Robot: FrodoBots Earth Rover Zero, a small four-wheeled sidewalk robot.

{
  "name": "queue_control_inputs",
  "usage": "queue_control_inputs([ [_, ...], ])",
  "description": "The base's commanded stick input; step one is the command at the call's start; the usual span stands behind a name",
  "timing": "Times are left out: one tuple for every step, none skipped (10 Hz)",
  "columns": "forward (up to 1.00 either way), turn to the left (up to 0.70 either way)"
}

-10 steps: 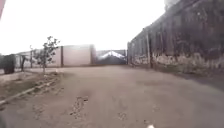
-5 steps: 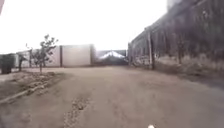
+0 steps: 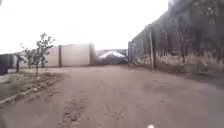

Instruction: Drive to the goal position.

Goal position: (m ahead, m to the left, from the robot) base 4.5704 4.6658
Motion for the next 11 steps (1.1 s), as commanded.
queue_control_inputs([
  [0.50,0.00],
  [0.50,0.00],
  [0.50,0.00],
  [0.50,0.00],
  [0.50,0.00],
  [0.50,0.00],
  [0.50,0.00],
  [0.50,0.00],
  [0.50,0.00],
  [0.50,0.00],
  [0.50,0.00],
])
